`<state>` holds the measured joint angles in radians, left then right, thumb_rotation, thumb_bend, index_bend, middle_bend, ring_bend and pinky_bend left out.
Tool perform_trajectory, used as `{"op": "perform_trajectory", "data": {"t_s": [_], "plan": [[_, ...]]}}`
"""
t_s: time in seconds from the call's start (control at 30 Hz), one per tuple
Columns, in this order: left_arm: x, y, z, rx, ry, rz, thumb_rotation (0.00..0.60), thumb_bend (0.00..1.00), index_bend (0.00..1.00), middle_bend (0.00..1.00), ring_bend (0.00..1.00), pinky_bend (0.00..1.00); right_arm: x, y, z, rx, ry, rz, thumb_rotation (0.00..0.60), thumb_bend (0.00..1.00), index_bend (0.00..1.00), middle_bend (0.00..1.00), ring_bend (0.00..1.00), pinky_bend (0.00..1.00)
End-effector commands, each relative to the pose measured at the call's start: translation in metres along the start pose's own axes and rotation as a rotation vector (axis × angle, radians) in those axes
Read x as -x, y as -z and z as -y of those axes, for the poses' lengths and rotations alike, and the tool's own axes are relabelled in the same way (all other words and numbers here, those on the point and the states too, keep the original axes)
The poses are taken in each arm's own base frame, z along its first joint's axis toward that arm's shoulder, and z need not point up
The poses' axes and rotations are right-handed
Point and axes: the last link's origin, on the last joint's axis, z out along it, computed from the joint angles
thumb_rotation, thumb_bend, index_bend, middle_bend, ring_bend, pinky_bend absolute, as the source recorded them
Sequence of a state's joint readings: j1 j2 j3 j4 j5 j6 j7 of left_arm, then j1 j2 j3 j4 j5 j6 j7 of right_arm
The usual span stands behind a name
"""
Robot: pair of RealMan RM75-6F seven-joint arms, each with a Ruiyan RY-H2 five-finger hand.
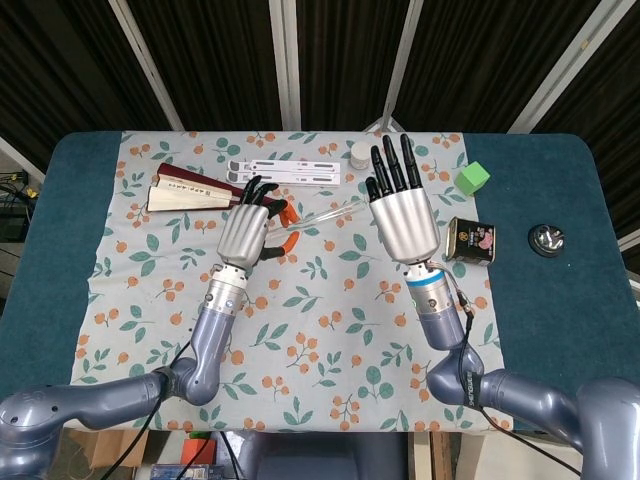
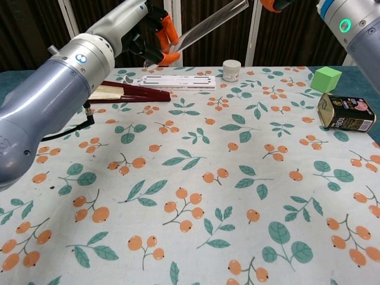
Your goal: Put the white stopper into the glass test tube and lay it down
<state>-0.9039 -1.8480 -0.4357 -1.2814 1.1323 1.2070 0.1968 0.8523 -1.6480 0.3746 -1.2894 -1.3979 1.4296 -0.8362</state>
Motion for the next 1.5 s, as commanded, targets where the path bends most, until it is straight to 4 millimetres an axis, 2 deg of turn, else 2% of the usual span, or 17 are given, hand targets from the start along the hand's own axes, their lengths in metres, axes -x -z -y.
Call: {"op": "perform_trajectory", "data": {"t_s": [0.03, 0.93, 1.5], "plan": [[-0.0004, -0.0001, 0.0003, 0.000, 0.001, -0.002, 0.600, 0.60, 0.64, 0.65, 0.17, 0.00, 0.0001, 0.0001, 0.0001, 0.000, 0.000, 0.000, 0.600, 0.42, 0.75, 0.23, 0.00, 0.00], [-0.0020, -0.0021, 0.0061, -0.011, -0.011, -0.008, 0.600, 0.60, 0.63, 0.65, 0.17, 0.00, -0.0011, -0.0003, -0.0002, 0.000, -0.001, 0.000, 0.600, 0.42, 0.75, 0.23, 0.00, 0.00], [-0.0009, -0.0028, 0.0014, 0.001, -0.001, -0.008, 0.600, 0.60, 0.64, 0.66, 0.17, 0.00, -0.0010, 0.0016, 0.0013, -0.009, 0.002, 0.005, 0.600, 0.42, 0.75, 0.23, 0.00, 0.00]]}}
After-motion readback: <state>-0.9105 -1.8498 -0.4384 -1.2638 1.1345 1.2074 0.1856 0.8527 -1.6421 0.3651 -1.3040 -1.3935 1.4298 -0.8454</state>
